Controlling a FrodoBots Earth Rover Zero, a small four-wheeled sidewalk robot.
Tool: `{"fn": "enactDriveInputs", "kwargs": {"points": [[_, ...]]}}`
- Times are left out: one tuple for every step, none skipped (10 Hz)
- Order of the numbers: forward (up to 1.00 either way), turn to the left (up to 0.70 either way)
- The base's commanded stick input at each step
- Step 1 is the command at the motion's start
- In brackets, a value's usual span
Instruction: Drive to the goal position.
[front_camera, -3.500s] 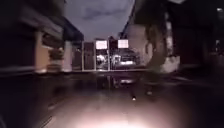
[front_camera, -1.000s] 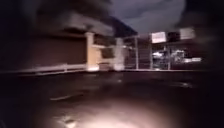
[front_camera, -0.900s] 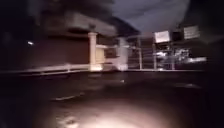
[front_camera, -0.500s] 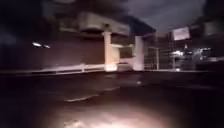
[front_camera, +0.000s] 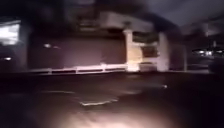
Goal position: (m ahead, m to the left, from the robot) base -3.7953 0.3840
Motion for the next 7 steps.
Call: {"fn": "enactDriveInputs", "kwargs": {"points": [[0.5, 0.27], [0.5, 0.27], [0.5, 0.27], [0.5, 0.27], [0.5, 0.27], [0.5, 0.27], [0.5, 0.27]]}}
